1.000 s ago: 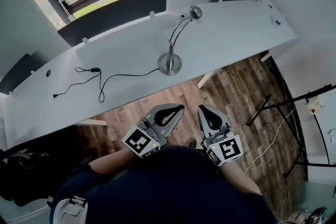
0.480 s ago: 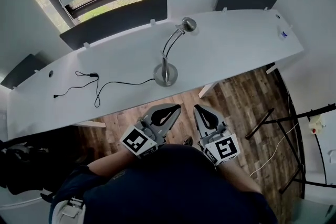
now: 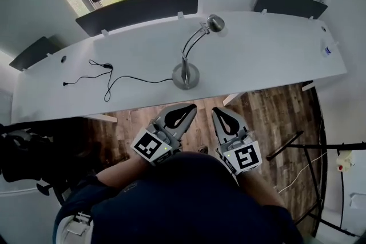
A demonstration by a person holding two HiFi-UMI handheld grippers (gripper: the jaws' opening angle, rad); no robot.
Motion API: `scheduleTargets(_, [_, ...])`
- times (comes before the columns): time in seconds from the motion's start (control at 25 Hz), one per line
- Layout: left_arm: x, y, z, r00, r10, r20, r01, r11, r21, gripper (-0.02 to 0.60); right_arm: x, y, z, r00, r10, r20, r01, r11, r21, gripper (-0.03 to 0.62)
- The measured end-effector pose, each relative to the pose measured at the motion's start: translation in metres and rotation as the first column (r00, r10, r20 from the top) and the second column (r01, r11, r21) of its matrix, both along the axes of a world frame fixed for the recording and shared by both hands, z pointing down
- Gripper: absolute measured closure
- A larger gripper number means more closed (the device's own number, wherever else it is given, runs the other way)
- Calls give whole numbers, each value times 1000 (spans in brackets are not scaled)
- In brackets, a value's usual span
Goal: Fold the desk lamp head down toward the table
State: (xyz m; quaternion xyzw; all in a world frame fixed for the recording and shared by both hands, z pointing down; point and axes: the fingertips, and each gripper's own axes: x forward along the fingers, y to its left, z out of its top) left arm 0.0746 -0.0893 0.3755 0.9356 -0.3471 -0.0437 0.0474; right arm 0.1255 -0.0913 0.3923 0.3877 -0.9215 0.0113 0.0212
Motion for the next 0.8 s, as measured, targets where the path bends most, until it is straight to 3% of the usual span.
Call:
scheduleTargets(0.32, [-23,-26,7,1000,-19,-9,19,1000,-3,575,-19,-30,-2,998,13,-60,-12,1000,25,583])
scheduleTargets(0.8, [-69,-99,57,998,-7,69,11,999,-46,575,-51,-94,9,977,108,-183,-103,994,37,582])
